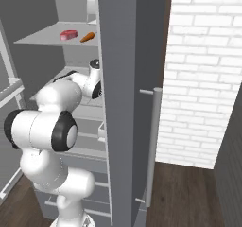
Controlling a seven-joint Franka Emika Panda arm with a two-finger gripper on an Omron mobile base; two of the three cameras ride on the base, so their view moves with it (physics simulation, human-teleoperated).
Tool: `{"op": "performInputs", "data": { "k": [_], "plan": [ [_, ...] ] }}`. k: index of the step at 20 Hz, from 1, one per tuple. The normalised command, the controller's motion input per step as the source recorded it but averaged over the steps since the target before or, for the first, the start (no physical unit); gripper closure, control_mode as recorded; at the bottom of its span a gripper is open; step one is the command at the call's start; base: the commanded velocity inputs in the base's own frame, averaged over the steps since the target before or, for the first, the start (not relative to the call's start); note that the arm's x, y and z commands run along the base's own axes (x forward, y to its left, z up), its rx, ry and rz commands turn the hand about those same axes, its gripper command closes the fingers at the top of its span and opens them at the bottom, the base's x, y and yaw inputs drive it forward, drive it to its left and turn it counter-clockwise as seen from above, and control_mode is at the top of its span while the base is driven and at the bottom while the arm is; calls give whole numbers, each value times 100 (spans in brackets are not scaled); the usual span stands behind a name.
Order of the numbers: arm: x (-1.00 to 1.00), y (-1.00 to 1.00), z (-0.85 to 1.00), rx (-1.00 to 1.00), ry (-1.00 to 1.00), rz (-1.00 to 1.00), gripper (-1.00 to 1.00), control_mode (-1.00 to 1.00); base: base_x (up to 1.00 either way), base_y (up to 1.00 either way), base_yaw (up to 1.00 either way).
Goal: Place one carrot and one steak in each tupperware on the nearby counter, to pack two identical lunches.
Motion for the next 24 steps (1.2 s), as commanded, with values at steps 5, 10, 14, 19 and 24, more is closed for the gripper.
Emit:
{"op": "performInputs", "data": {
  "k": [5,10,14,19,24],
  "plan": [
    [58,9,-26,-1,0,0,-100,-100,0,0,0],
    [47,2,-21,0,1,0,-100,-100,0,0,0],
    [40,0,-19,0,4,0,-100,-100,0,0,0],
    [32,0,-13,0,5,2,-100,-100,0,0,0],
    [32,0,-19,0,7,1,-100,-100,0,0,0]
  ]
}}
